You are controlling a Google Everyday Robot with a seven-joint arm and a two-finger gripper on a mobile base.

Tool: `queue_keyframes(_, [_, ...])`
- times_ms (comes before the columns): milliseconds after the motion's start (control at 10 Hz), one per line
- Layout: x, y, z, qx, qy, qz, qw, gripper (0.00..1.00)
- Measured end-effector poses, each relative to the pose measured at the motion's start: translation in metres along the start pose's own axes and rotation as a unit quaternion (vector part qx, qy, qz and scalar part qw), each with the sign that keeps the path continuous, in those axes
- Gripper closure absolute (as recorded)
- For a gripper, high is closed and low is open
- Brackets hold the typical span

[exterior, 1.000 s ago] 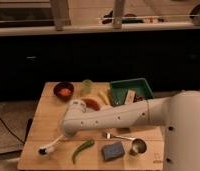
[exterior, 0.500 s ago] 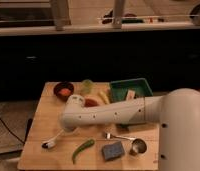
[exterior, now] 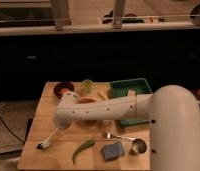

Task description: Wipe table surface with brush

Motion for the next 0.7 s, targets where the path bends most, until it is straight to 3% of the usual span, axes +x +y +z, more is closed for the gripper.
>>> queue_keyframes(300, [-0.010, 0.014, 0.007, -0.021, -0.017, -0.014, 0.9995, 1.00])
queue_keyframes(500, [0.004, 0.033, 0.006, -0.029, -0.020, 0.005, 0.9994, 1.00])
queue_keyframes(700, [0.022, 0.046, 0.000, -0.024, -0.023, 0.030, 0.9990, 1.00])
